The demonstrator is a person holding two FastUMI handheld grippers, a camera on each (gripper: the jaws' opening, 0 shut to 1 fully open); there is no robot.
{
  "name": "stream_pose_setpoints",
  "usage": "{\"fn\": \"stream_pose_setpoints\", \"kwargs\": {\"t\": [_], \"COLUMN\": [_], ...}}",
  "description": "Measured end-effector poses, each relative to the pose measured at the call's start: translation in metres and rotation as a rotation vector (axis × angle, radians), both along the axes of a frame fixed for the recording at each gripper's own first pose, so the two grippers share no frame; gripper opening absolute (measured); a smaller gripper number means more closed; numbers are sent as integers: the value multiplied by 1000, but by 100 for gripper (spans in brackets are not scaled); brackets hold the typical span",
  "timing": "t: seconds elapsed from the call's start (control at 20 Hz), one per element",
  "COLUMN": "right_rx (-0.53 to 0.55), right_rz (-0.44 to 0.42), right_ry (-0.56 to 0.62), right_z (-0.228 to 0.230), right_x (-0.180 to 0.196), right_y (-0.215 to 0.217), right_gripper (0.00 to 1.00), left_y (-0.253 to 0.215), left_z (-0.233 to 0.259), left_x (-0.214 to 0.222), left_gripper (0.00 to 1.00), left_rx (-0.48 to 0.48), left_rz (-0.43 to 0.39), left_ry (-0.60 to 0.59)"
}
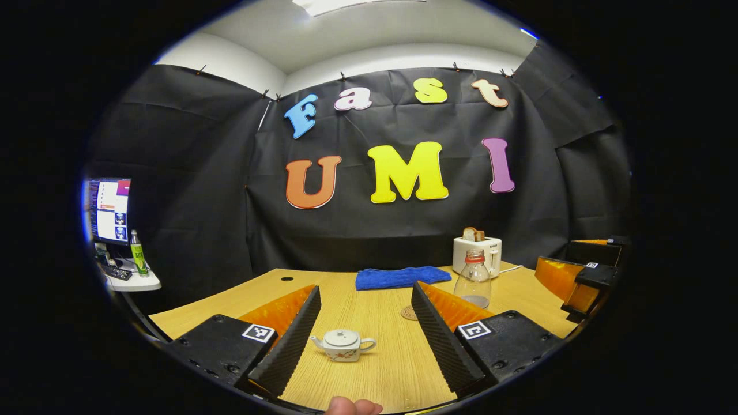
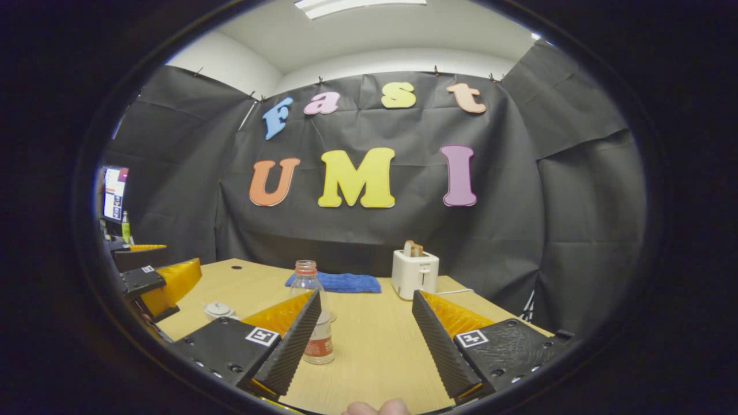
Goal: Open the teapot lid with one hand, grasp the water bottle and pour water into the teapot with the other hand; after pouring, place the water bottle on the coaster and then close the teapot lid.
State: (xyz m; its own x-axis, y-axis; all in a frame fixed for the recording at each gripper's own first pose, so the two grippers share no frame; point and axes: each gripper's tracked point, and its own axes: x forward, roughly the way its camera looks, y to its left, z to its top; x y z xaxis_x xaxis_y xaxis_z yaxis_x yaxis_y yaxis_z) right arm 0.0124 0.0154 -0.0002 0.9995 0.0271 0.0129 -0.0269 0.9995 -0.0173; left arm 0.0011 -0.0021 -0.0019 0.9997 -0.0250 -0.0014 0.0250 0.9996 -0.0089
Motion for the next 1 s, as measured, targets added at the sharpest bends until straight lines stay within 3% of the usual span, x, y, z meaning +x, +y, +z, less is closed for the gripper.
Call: {"fn": "stream_pose_setpoints", "kwargs": {"t": [0.25, 0.75, 0.9, 1.0], "right_rx": [-49, -23, -47, -33], "right_rz": [21, 18, -36, -53], "right_ry": [-30, 50, 72, 87], "right_z": [-8, -39, -46, -50], "right_x": [8, 45, 55, 59], "right_y": [3, -18, -35, -46], "right_gripper": [99, 96, 99, 95], "left_y": [-6, 26, 32, 35], "left_z": [-27, -93, -114, -125], "left_x": [10, 58, 74, 78], "left_gripper": [99, 99, 94, 87], "left_rx": [-32, -67, -70, -72], "left_rz": [-38, 4, -4, -9], "left_ry": [39, 235, 317, 362]}}
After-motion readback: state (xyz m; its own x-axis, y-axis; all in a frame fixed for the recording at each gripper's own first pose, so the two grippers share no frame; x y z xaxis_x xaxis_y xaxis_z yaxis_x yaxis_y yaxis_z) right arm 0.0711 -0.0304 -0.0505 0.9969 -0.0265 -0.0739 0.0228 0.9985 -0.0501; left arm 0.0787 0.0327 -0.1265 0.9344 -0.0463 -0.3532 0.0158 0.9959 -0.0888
